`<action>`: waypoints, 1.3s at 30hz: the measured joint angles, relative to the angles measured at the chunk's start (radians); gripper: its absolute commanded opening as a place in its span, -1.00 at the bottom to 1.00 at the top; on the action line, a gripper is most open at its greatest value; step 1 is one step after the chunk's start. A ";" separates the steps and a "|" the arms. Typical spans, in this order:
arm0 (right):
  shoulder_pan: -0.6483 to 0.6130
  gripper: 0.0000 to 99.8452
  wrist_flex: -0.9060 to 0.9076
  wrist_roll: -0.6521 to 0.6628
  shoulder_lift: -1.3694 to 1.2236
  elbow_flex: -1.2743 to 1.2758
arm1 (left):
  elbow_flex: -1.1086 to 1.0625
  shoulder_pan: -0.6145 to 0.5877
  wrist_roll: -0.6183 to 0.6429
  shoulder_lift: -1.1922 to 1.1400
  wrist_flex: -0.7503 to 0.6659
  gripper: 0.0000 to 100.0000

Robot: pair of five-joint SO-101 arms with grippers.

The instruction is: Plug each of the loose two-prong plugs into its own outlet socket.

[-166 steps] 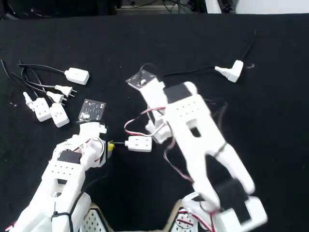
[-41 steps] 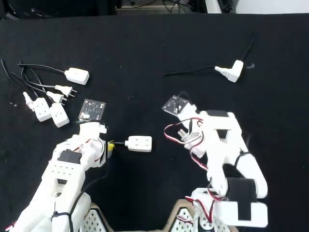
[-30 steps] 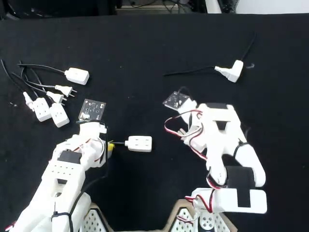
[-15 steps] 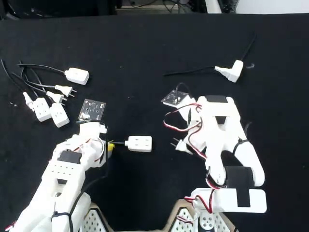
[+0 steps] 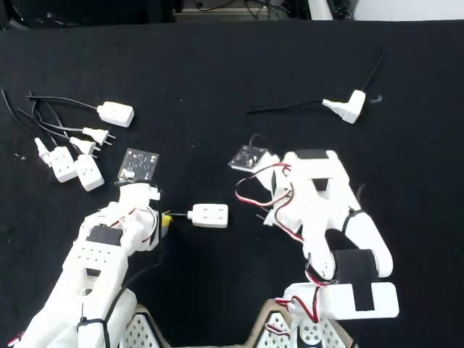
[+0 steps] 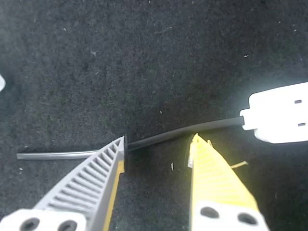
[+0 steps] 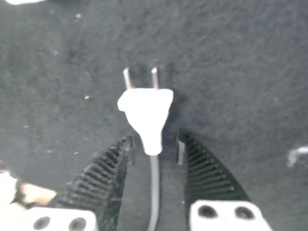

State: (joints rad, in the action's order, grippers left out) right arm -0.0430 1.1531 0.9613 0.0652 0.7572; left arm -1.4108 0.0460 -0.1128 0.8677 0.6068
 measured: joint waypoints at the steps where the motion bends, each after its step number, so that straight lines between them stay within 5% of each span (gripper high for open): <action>1: 0.002 -0.70 -0.025 0.015 0.000 0.011 | 0.000 0.000 0.000 0.000 0.000 -0.56; 18: 0.054 -0.71 -0.132 0.189 0.021 0.075 | 0.000 0.000 0.000 0.000 0.000 -0.56; 21: 0.054 -0.96 -0.132 0.190 0.021 0.075 | 0.000 0.000 0.000 0.000 0.000 -0.56; 27: 0.078 -0.98 -0.158 0.190 0.008 0.063 | 0.000 0.000 0.000 0.000 0.000 -0.56; 34: 0.077 -0.98 0.094 0.187 0.203 0.017 | 0.000 0.000 0.000 0.000 0.000 -0.56; 39: -0.054 -0.98 0.161 0.031 0.448 0.017 | 0.000 0.000 0.000 0.000 0.000 -0.56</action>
State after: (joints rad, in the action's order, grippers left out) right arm -0.0967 1.3142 0.9920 0.5132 0.7741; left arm -1.4108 0.0460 -0.1128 0.8677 0.6068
